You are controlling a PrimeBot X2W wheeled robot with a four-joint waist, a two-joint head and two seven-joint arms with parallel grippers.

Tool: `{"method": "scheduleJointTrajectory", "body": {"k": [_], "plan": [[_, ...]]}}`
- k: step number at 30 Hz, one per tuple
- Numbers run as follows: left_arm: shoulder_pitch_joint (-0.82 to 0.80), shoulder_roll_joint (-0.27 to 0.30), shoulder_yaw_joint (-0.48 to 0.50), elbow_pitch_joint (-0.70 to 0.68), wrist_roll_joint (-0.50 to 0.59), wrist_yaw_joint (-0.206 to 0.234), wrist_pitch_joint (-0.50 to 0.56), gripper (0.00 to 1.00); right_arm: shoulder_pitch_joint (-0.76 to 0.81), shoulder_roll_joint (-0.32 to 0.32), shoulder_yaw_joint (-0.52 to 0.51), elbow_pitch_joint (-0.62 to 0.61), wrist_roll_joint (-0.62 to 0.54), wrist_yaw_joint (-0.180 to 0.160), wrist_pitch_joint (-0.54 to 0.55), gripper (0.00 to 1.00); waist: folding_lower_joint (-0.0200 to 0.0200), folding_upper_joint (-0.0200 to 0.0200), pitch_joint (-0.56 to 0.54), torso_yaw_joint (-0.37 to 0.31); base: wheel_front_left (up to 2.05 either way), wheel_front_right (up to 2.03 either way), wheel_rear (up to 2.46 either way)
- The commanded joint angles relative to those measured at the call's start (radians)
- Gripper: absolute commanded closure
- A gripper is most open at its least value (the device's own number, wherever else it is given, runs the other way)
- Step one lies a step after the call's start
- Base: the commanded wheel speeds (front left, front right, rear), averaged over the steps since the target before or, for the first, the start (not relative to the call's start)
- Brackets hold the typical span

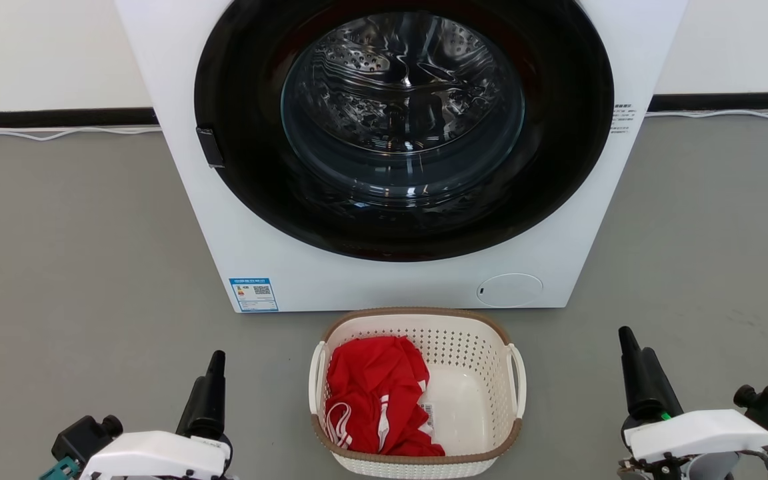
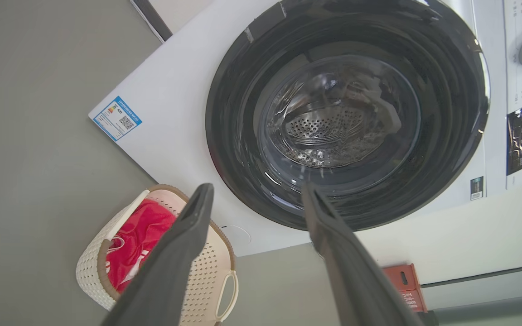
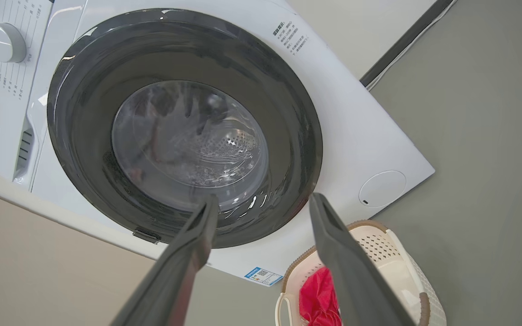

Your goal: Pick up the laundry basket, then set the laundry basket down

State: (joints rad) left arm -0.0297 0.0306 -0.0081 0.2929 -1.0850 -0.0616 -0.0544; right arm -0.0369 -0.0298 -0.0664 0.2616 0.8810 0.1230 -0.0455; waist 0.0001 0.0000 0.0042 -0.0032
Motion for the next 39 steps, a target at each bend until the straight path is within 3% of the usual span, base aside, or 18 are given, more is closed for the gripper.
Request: {"method": "scheduleJointTrajectory", "body": {"k": [1, 39], "plan": [[-0.019, 0.008, 0.007, -0.03, 0.042, 0.008, -0.011, 0.0, -0.022, -0.011, 0.015, -0.035, -0.046, 0.004, -0.02, 0.0, -0.0001, 0.0, -0.001, 0.001, 0.0, 0.0, 0.0], [-0.001, 0.015, -0.036, -0.05, 0.438, 0.061, -0.12, 0.0, -0.015, -0.016, 0.052, -0.049, -0.517, 0.006, -0.129, 0.0, -0.0001, 0.0, 0.003, 0.003, 0.0, 0.0, 0.0]]}}
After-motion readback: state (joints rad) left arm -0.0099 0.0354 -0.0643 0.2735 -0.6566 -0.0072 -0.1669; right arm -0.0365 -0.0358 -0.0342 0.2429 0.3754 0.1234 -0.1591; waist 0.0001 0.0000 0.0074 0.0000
